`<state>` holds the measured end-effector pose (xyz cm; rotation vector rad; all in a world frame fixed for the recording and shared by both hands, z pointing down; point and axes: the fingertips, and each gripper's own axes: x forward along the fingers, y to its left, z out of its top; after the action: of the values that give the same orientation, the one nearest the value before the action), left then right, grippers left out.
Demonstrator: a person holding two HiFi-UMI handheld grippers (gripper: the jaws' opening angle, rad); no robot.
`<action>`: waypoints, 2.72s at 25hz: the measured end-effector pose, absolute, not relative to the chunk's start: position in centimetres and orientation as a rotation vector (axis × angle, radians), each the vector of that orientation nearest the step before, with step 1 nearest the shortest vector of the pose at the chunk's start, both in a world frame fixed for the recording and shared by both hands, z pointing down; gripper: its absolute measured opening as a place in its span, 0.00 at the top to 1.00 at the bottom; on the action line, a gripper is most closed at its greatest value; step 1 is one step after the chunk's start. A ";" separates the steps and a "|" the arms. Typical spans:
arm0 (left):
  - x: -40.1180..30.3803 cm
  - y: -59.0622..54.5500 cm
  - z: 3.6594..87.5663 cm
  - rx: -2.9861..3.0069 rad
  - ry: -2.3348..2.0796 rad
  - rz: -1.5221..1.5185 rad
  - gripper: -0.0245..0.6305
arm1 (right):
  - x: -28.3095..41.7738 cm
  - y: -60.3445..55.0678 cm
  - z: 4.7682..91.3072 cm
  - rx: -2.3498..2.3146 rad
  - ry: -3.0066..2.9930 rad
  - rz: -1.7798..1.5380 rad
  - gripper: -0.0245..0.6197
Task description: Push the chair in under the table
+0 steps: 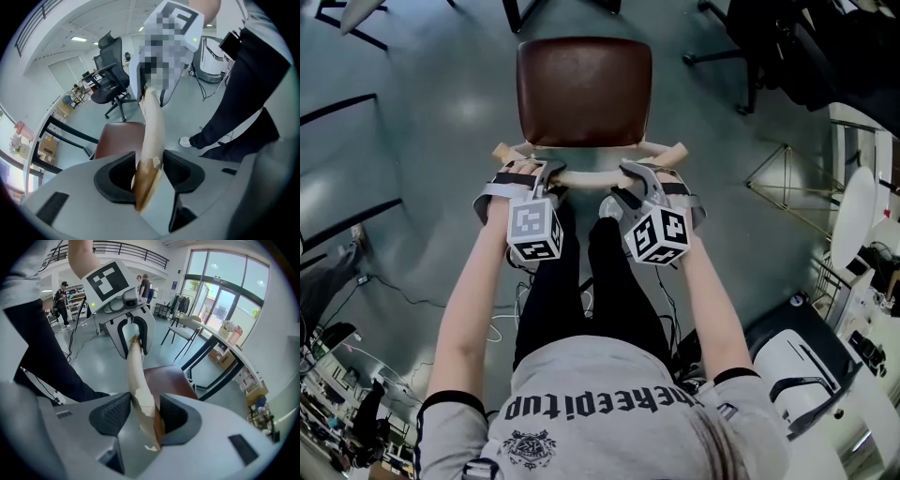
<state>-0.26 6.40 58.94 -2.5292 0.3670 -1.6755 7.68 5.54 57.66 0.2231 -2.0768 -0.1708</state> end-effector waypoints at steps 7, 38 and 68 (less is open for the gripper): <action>-0.6 5.1 59.1 -2.527 0.374 -1.674 0.67 | 7.3 4.2 57.9 0.258 -2.079 -0.173 0.64; -3.8 -2.1 58.8 -2.516 0.360 -1.629 0.67 | 3.9 -3.0 57.8 0.339 -2.074 -0.167 0.62; -5.8 -10.5 59.0 -2.506 0.327 -1.600 0.67 | 1.9 -11.3 58.1 0.419 -2.046 -0.162 0.60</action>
<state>-5.82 -10.45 59.02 -2.5058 0.3269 -1.5999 1.89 -11.33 58.09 0.4188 -2.0458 -0.1623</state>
